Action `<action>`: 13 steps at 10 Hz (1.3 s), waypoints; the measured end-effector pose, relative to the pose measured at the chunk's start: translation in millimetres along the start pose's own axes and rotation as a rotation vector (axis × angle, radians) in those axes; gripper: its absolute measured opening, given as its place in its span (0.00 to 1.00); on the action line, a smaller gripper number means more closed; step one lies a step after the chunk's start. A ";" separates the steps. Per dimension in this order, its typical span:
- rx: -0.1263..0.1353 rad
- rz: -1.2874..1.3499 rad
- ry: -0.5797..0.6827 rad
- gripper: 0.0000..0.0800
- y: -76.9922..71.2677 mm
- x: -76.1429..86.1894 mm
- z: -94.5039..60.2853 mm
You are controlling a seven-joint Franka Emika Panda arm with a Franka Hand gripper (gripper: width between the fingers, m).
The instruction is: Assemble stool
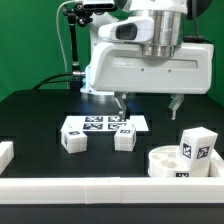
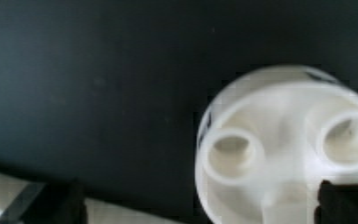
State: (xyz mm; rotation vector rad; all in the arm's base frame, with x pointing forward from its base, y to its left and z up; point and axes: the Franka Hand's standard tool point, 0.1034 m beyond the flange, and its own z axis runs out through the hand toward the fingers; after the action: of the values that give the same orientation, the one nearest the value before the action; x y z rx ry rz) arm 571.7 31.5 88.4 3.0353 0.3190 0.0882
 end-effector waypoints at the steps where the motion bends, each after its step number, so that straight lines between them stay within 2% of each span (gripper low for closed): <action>1: -0.002 -0.002 0.005 0.81 4.9 -7.0 2.2; 2: -0.010 0.007 0.009 0.81 21.6 -7.4 -2.9; 3: -0.017 0.040 0.039 0.81 30.3 -19.8 1.4; 4: -0.011 0.046 0.016 0.81 27.2 -33.1 6.5; 6: -0.011 0.049 0.025 0.81 27.3 -28.1 4.8; 8: 0.010 0.218 0.024 0.81 26.7 -29.2 5.8; 10: 0.042 0.472 0.003 0.81 38.0 -41.7 13.0; 11: 0.064 0.600 -0.011 0.81 38.6 -46.5 18.2; 12: 0.071 0.671 -0.029 0.81 36.3 -50.2 24.0; 13: 0.075 0.631 -0.053 0.81 35.9 -50.4 23.0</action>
Offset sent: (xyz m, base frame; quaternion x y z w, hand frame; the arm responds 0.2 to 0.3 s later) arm 0.0000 0.0000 0.0000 0.0000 0.0000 0.0000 1.0000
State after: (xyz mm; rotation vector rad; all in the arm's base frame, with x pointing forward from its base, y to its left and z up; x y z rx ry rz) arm 531.4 -15.9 66.5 3.0735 -0.6572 0.0350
